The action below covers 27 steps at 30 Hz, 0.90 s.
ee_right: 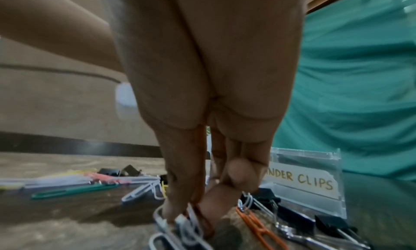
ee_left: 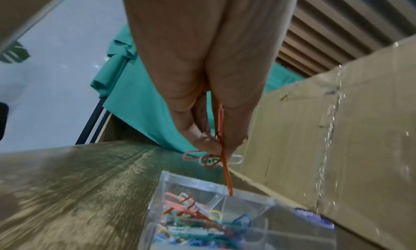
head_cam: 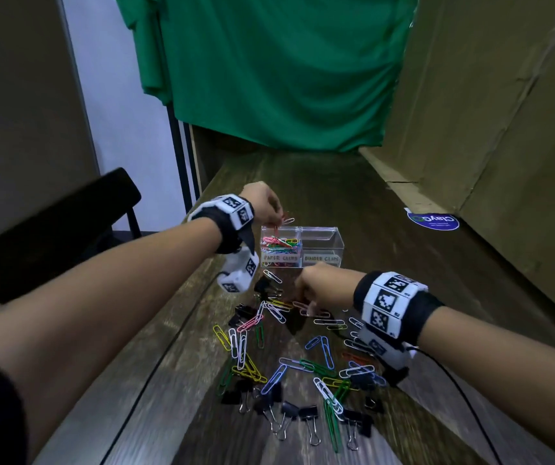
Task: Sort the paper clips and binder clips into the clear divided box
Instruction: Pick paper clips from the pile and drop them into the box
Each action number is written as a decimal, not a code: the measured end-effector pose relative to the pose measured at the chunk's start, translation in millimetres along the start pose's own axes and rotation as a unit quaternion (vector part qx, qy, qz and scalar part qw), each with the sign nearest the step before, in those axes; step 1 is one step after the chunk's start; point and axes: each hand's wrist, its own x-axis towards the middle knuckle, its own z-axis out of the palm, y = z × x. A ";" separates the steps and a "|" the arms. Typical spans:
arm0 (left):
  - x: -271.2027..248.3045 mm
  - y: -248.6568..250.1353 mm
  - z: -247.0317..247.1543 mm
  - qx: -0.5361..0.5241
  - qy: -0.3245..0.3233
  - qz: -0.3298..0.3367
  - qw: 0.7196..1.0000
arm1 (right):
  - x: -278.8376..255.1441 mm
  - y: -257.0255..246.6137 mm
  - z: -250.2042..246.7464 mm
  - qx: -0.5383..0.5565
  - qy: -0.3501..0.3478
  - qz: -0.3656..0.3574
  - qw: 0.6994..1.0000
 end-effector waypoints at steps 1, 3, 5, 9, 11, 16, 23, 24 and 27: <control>3.4 2.2 5.6 0.018 0.000 0.005 1.000 | -2.6 1.9 -1.0 0.003 -0.005 -0.003 1.000; 8.3 4.0 18.7 0.063 -0.017 0.015 0.998 | -8.2 3.3 -1.6 0.003 -0.011 -0.007 1.000; 11.1 3.4 31.6 0.108 -0.028 0.027 0.993 | -13.3 1.3 0.5 0.002 -0.016 -0.017 1.000; 12.9 3.1 42.9 0.143 -0.047 0.042 0.988 | -18.2 -3.7 -2.4 0.002 -0.027 -0.031 0.999; 13.0 1.9 42.0 0.146 -0.063 0.053 0.986 | -19.6 -5.5 -4.4 0.002 -0.035 -0.046 0.998; 13.7 -3.7 38.2 0.144 -0.097 0.079 0.982 | -31.1 -3.9 0.7 -0.024 -0.056 -0.059 0.996; 18.3 -9.7 34.2 0.097 -0.059 0.098 0.989 | -55.6 17.6 -1.7 -0.028 -0.097 -0.011 0.995; 18.7 -9.8 35.8 0.097 -0.065 0.100 0.988 | -57.0 17.4 1.1 -0.032 -0.102 -0.007 0.994; 19.9 -9.0 40.7 0.102 -0.080 0.113 0.985 | -55.1 20.0 9.7 -0.006 -0.075 0.004 0.997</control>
